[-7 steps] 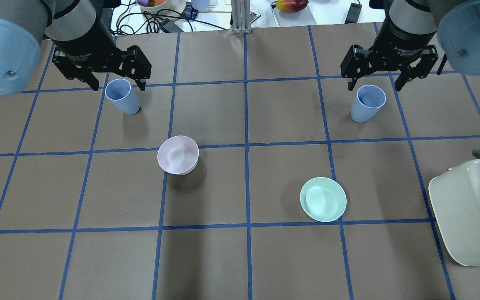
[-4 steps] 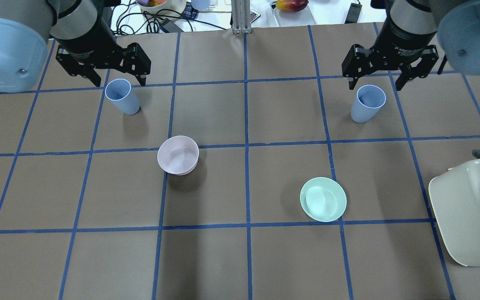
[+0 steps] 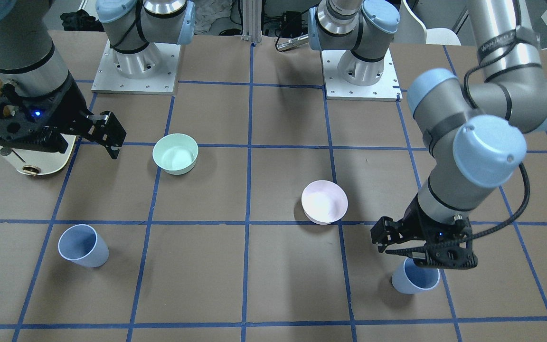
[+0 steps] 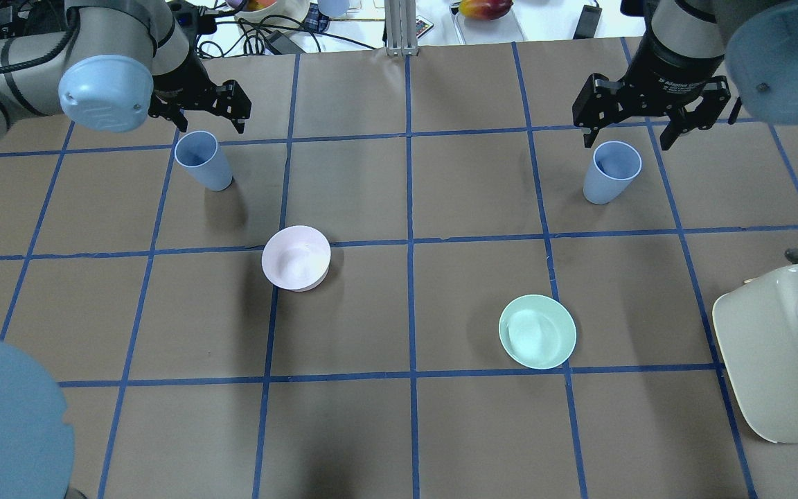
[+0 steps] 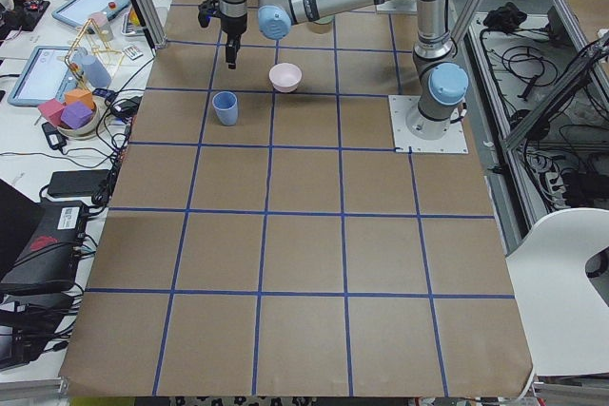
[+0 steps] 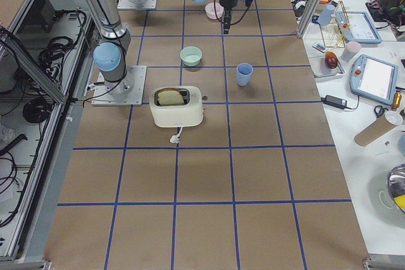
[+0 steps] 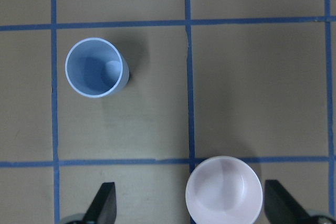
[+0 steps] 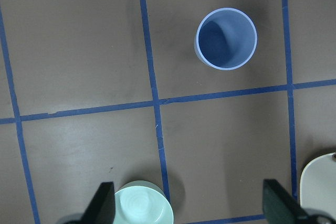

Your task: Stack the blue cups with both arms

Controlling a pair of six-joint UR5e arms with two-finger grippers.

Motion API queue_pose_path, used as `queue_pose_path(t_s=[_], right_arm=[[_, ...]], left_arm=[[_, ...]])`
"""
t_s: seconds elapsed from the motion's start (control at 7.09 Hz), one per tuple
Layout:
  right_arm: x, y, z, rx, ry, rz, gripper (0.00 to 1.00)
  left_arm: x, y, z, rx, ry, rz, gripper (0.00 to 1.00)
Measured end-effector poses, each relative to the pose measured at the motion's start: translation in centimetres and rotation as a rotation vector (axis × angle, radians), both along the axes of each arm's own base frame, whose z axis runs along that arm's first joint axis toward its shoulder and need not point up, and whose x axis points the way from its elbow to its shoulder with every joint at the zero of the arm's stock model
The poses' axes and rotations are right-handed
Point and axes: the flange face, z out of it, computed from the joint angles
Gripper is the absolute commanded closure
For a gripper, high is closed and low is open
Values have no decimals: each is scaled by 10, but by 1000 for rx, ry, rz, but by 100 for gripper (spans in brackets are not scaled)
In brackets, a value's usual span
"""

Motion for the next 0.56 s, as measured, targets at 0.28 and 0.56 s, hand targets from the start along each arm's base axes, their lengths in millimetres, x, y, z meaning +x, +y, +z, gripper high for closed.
queue_pose_path(t_s=[0.28, 0.56], right_arm=[[-9, -17, -26, 39, 6, -1, 0], [-53, -43, -46, 44, 3, -65, 0]], left_arm=[[10, -13, -45, 55, -5, -13, 32], [13, -21, -68, 77, -14, -16, 100]])
